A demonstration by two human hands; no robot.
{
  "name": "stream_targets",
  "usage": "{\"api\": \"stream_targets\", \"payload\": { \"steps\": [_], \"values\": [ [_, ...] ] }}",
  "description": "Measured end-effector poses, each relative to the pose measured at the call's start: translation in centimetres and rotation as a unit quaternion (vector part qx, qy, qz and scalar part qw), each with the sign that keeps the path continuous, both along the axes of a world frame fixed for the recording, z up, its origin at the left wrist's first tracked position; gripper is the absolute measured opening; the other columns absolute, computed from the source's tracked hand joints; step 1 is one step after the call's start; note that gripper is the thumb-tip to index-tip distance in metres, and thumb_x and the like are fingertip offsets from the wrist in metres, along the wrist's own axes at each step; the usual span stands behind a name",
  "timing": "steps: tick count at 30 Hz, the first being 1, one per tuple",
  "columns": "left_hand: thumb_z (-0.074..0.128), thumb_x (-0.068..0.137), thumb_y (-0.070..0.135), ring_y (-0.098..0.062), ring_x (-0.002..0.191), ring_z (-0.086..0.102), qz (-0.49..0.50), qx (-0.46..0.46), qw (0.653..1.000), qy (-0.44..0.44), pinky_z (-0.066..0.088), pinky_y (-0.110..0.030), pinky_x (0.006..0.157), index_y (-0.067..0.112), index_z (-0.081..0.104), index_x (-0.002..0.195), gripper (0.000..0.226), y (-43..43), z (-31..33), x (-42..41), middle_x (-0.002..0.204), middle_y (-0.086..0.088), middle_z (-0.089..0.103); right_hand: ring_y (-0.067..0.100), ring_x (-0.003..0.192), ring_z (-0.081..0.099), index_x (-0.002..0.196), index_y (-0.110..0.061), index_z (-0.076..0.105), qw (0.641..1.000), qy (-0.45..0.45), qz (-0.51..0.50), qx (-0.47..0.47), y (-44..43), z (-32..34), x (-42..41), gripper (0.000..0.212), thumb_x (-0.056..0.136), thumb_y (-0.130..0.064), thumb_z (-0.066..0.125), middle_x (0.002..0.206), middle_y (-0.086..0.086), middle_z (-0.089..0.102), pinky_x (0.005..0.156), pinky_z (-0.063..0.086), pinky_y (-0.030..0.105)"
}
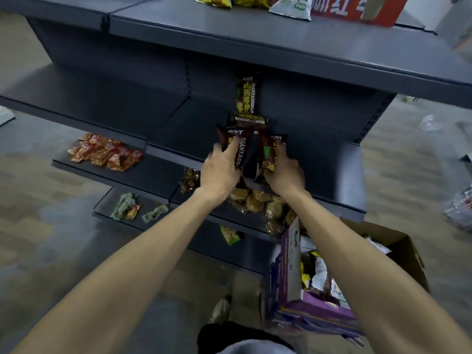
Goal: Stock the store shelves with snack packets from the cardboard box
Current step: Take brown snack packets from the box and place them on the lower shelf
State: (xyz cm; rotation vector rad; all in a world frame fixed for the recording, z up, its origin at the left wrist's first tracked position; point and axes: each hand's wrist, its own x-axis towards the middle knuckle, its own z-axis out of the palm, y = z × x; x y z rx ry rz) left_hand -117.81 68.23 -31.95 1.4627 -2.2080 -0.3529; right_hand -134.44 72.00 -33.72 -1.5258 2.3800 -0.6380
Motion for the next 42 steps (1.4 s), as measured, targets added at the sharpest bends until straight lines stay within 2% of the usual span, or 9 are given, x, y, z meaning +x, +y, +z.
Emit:
{"api": "stream_targets", "payload": {
  "steps": [4,7,11,16,21,25,31,38,42],
  "values": [
    [0.064,0.085,0.019,-0.044,0.096,0.059,-0.025,0.014,1.000,-0.004,0.054,-0.049,0.072,0.032,0.031,0.142,0.067,-5.4,-0.6,-0.2,0.118,-0.016,0.052,0.035,0.111,0.061,0.155,-0.035,0.013,0.999,-0.019,-0.045,-0.007,-4.5,-0.2,-0.5,0.082,0.091,-0.036,0.065,0.130,0.010,0.060,0.090,0.052,0.042],
    [0.064,0.086,0.018,-0.042,0.098,0.058,-0.039,0.012,0.999,-0.001,0.051,-0.045,0.071,0.034,0.031,0.145,0.068,-8.2,-1.2,0.1,0.122,-0.016,0.052,0.035,0.110,0.062,0.155,-0.034,0.015,0.998,-0.007,-0.064,-0.017,-6.7,-0.1,-0.6,0.083,0.091,-0.036,0.067,0.127,0.010,0.062,0.090,0.052,0.042],
    [0.067,0.086,0.020,-0.039,0.103,0.059,-0.034,0.025,0.999,0.007,0.050,-0.044,0.079,0.036,0.031,0.145,0.071,-10.8,-1.4,0.7,0.125,-0.014,0.052,0.037,0.110,0.061,0.154,-0.033,0.018,0.997,0.016,-0.072,-0.016,-8.7,-0.1,-0.3,0.082,0.089,-0.037,0.068,0.127,0.011,0.062,0.090,0.052,0.044],
    [0.067,0.086,0.021,-0.037,0.099,0.061,-0.064,0.027,0.997,0.013,0.052,-0.046,0.077,0.032,0.034,0.141,0.064,-13.6,-1.4,1.4,0.121,-0.012,0.053,0.036,0.106,0.062,0.153,-0.030,0.019,0.995,0.036,-0.091,0.002,-10.6,-0.5,0.6,0.080,0.090,-0.041,0.065,0.120,0.013,0.062,0.087,0.050,0.043],
    [0.067,0.087,0.021,-0.032,0.101,0.060,-0.109,0.045,0.993,0.000,0.050,-0.042,0.079,0.035,0.031,0.140,0.065,-16.7,-1.8,2.6,0.123,-0.010,0.050,0.036,0.105,0.062,0.144,-0.026,0.032,0.991,0.034,-0.124,0.034,-11.7,-1.3,2.3,0.067,0.088,-0.045,0.065,0.116,0.011,0.064,0.088,0.050,0.043],
    [0.066,0.087,0.021,-0.033,0.103,0.058,-0.163,0.049,0.985,0.000,0.050,-0.043,0.080,0.035,0.030,0.143,0.069,-19.0,-2.3,3.6,0.124,-0.010,0.050,0.037,0.100,0.063,0.139,-0.027,0.036,0.982,0.050,-0.170,0.070,-12.3,-1.3,3.8,0.054,0.092,-0.046,0.057,0.111,0.012,0.065,0.077,0.046,0.039],
    [0.065,0.086,0.021,-0.037,0.102,0.058,-0.214,0.045,0.976,-0.010,0.049,-0.043,0.077,0.033,0.029,0.148,0.073,-21.5,-2.8,3.5,0.123,-0.014,0.050,0.036,0.101,0.063,0.144,-0.035,0.030,0.970,0.061,-0.202,0.120,-13.6,-1.3,4.7,0.059,0.092,-0.050,0.055,0.115,0.010,0.064,0.077,0.048,0.041],
    [0.067,0.085,0.023,-0.038,0.100,0.059,-0.200,0.041,0.979,-0.004,0.051,-0.045,0.078,0.032,0.031,0.147,0.073,-22.7,-3.3,3.2,0.124,-0.015,0.050,0.040,0.111,0.058,0.149,-0.037,0.021,0.955,0.058,-0.206,0.204,-14.0,-2.0,2.6,0.086,0.080,-0.069,0.062,0.125,0.015,0.053,0.085,0.048,0.045],
    [0.067,0.085,0.024,-0.038,0.100,0.061,-0.182,0.034,0.983,-0.007,0.052,-0.047,0.079,0.032,0.032,0.146,0.071,-23.6,-3.4,3.5,0.125,-0.014,0.052,0.039,0.114,0.058,0.149,-0.035,0.023,0.945,0.069,-0.236,0.217,-12.5,-1.1,-1.4,0.082,0.082,-0.068,0.059,0.128,0.016,0.055,0.086,0.047,0.044]
  ]
}}
